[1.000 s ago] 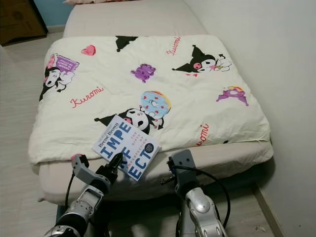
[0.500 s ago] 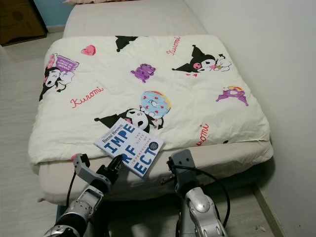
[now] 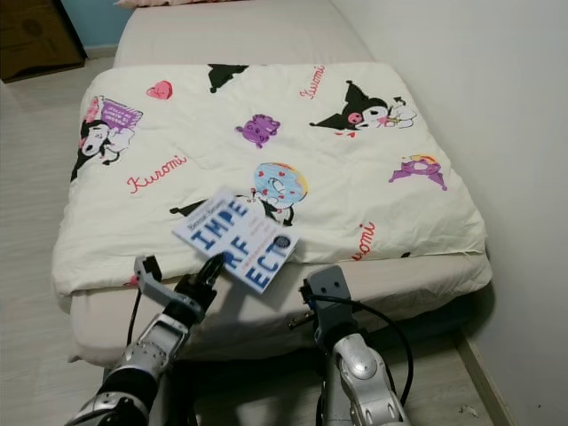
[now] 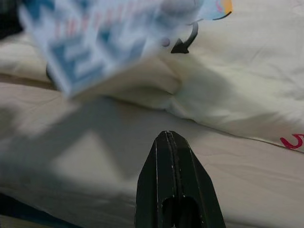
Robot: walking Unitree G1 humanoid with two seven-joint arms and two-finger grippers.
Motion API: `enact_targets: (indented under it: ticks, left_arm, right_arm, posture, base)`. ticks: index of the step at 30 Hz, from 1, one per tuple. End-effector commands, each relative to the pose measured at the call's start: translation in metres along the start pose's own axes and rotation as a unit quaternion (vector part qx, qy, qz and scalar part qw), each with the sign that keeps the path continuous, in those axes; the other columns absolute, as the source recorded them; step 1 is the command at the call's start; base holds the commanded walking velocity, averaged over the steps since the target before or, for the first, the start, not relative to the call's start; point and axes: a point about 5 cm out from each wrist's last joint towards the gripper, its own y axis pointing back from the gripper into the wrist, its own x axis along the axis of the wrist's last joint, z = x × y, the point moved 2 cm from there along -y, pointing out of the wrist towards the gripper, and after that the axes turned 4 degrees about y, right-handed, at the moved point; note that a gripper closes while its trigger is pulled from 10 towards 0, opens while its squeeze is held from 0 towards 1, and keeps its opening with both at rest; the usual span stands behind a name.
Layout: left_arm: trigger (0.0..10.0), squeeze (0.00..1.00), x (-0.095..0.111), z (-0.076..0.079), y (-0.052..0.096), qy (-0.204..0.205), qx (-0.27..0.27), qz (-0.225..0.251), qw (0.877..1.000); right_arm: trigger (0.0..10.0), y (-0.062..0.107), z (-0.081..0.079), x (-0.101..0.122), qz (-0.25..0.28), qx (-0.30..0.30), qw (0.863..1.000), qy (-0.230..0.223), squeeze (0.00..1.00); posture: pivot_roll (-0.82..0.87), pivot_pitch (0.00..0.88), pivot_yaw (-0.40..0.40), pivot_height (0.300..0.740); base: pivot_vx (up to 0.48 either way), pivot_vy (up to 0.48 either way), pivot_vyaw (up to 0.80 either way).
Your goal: Clean up the room
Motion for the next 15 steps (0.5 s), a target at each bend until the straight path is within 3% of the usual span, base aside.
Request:
enact_targets:
  ticks: [1, 8, 12, 15]
  left_arm:
    - [0.0, 0.00, 0.000, 0.012, -0.006, 0.015, -0.045, 0.003, 0.999]
    - [0.0, 0.00, 0.001, 0.030, -0.014, 0.030, -0.103, -0.002, 0.994]
    - [0.0, 0.00, 0.009, 0.031, -0.016, 0.024, -0.101, 0.018, 0.994]
    - [0.0, 0.00, 0.018, 0.024, -0.016, 0.007, -0.069, 0.042, 0.997]
  right_arm:
    - [10.0, 0.003, -0.003, -0.006, -0.013, 0.003, 1.000, -0.003, 0.00]
    - [10.0, 0.002, -0.003, -0.006, -0.013, 0.002, 1.000, -0.002, 0.00]
    - [10.0, 0.001, -0.003, -0.005, -0.012, 0.003, 1.000, -0.001, 0.00]
    - [10.0, 0.000, -0.003, -0.005, -0.012, 0.003, 1.000, -0.001, 0.00]
  posture:
    - [-0.16, 0.333, -0.017, 0.566]
    - [-0.16, 0.331, -0.016, 0.566]
    - [-0.16, 0.330, -0.017, 0.566]
    - [-0.16, 0.330, -0.017, 0.566]
  base:
    - [0.000, 0.000, 0.00]
    - [0.000, 0.000, 0.00]
    - [0.000, 0.000, 0.00]
    - [0.000, 0.000, 0.00]
